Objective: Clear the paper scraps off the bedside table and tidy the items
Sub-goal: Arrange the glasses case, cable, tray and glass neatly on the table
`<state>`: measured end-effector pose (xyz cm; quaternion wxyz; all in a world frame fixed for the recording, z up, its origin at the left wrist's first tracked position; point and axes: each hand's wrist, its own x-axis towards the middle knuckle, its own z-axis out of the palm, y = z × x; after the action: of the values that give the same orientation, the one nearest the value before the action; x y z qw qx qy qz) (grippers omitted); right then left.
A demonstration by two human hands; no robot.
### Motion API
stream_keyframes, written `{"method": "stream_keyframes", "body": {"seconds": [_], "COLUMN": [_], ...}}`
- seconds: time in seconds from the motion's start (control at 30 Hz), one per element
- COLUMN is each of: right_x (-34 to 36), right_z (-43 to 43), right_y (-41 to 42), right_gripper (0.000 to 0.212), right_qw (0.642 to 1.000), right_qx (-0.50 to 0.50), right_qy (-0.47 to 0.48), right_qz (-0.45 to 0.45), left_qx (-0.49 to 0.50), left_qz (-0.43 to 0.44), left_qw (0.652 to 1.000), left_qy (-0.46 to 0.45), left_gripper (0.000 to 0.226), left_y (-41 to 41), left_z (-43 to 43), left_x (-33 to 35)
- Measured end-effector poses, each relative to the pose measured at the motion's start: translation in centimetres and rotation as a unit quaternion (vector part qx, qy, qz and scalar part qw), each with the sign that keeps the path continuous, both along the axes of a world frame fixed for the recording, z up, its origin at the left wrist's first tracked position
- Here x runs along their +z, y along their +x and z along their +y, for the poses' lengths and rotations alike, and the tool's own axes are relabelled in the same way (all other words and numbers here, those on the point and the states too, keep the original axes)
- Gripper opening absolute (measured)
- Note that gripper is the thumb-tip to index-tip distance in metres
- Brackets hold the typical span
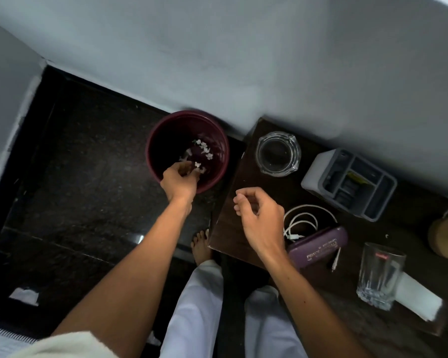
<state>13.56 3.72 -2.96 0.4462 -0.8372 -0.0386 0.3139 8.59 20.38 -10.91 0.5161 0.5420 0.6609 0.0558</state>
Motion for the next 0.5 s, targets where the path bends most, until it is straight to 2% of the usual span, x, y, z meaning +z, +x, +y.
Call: {"method": "stream_keyframes", "body": {"seconds": [0.13, 0.2, 0.33, 0.5], "right_x": [1.8, 2.8, 4.6, 5.4], "right_z": [-2.7, -4.7, -10.2, -17.0], "right_y": [-0.2, 0.0, 1.3, 4.2], "right_gripper": [0.009, 0.009, 0.009, 0.016], "right_qw": [0.999, 0.998, 0.991, 0.977], "right_qx": [-0.017, -0.019, -0.045, -0.084], "right_qy": [-0.017, -0.032, -0.099, -0.184], "right_qz": [-0.024, -0.040, -0.082, -0.072], "left_qx": [-0.102, -0.140, -0.137, -0.118], "left_qz": [-0.025, -0.055, -0.099, -0.071], "left_qw": [0.994, 0.988, 0.984, 0.986], "left_qy": [0.037, 0.023, -0.058, -0.088], "left_gripper": [0.022, 0.020, 0.018, 0.018], "left_y": [0.1, 0.0, -0.3, -0.9], "left_z": [-3.3, -5.9, -12.7, -20.7], "left_x": [3.1, 4.8, 7.7, 9.2]}}
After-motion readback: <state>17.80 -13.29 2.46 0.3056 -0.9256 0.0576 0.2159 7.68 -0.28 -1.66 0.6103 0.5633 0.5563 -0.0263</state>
